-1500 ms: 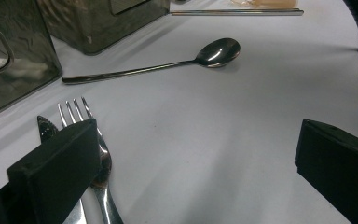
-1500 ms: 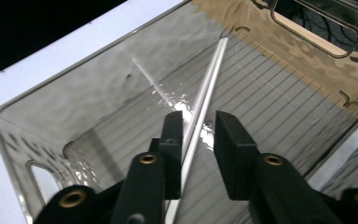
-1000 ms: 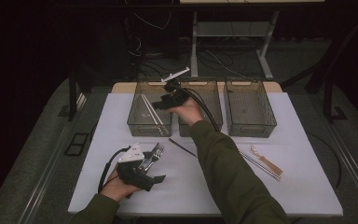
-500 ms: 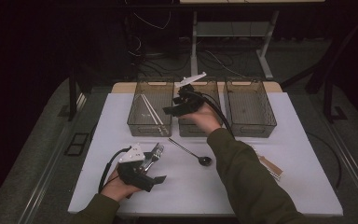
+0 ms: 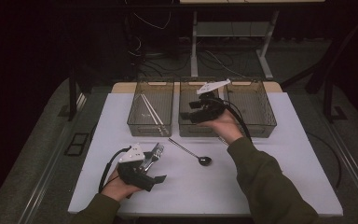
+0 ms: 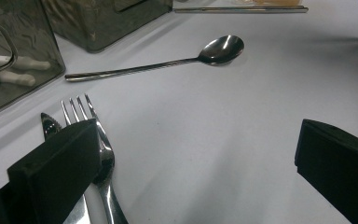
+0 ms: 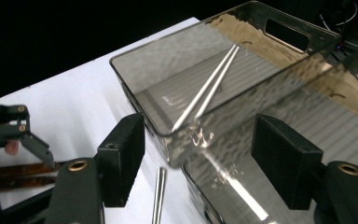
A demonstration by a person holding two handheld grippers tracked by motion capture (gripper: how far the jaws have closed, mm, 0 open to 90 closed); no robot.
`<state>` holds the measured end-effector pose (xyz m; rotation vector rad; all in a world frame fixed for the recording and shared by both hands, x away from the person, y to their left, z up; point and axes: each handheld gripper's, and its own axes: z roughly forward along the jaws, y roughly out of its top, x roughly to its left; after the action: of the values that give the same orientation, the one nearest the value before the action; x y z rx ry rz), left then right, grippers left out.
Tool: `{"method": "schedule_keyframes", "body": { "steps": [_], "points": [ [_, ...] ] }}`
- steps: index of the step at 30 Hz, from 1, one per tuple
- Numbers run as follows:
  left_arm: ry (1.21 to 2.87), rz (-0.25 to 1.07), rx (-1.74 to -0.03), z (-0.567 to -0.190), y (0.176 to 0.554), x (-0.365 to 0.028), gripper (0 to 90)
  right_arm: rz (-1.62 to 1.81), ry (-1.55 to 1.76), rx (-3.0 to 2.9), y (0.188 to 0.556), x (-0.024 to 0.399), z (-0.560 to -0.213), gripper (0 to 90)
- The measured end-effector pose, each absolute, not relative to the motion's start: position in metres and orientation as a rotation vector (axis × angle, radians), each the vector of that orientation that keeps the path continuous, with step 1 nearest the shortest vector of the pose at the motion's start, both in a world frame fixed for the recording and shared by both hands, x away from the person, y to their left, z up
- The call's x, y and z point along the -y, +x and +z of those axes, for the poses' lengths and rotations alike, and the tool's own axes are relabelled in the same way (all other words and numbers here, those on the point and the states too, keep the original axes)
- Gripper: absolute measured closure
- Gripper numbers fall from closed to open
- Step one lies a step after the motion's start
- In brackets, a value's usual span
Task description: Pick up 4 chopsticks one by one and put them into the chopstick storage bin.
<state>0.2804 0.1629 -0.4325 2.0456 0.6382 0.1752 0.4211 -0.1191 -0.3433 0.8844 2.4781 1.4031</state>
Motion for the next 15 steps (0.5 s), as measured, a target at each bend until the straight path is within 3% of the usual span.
{"method": "schedule_keyframes", "body": {
  "steps": [15],
  "points": [
    [2.05,0.182,-0.644,-0.434,0.279,-0.16,0.0,1.394,0.875,-2.474,0.39,0.168,-0.35,34.8]
  ]
}}
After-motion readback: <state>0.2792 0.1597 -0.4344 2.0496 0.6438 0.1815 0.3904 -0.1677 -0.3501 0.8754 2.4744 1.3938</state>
